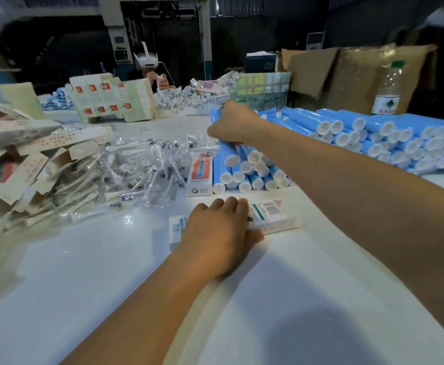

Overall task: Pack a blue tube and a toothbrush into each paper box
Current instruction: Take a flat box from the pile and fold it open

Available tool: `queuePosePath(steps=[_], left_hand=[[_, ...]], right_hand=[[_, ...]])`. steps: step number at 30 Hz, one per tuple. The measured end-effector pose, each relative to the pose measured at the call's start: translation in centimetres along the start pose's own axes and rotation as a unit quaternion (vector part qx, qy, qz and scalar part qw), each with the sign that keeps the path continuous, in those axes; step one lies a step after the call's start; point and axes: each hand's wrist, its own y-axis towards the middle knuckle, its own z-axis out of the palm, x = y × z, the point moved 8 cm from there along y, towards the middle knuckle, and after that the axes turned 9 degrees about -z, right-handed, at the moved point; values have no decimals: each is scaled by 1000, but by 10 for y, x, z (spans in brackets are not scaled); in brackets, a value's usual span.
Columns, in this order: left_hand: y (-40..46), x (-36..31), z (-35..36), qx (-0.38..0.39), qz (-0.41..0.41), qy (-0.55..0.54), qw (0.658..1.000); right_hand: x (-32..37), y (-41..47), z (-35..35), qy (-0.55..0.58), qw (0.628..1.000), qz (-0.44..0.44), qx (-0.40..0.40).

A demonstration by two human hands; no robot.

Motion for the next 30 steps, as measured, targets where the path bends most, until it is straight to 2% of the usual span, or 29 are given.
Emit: queuePosePath(steps=[3, 6, 10, 13, 16, 21, 26, 28, 30], left_hand=[[0, -1, 0, 10, -1, 14, 1000], [4, 1, 2, 33, -21, 6, 999], [3, 3, -1, 36, -53, -27, 998], [0, 4, -8, 21, -62, -28, 997], [-2, 3, -15, 5, -70, -48, 996], [-4, -1, -16, -6, -65, -42, 997], [-5, 1, -17, -21, -68, -39, 997], [-5, -1, -17, -19, -69, -42, 997], [-5, -1, -19, -19, -71, -44, 996]], right_hand=[[-31, -47, -37, 241, 965, 28, -101], [-77, -103, -56, 404, 897, 41, -172], [-134, -158, -55, 471, 827, 93, -294], [-156, -177, -45, 481, 793, 144, -345], [-156, -180, -39, 495, 784, 142, -346], [-135, -176, -12, 541, 784, 145, -269], [-146, -182, -22, 535, 765, 168, -316], [-144, -185, -24, 511, 782, 151, -322], [-135, -186, -23, 469, 814, 125, -318]])
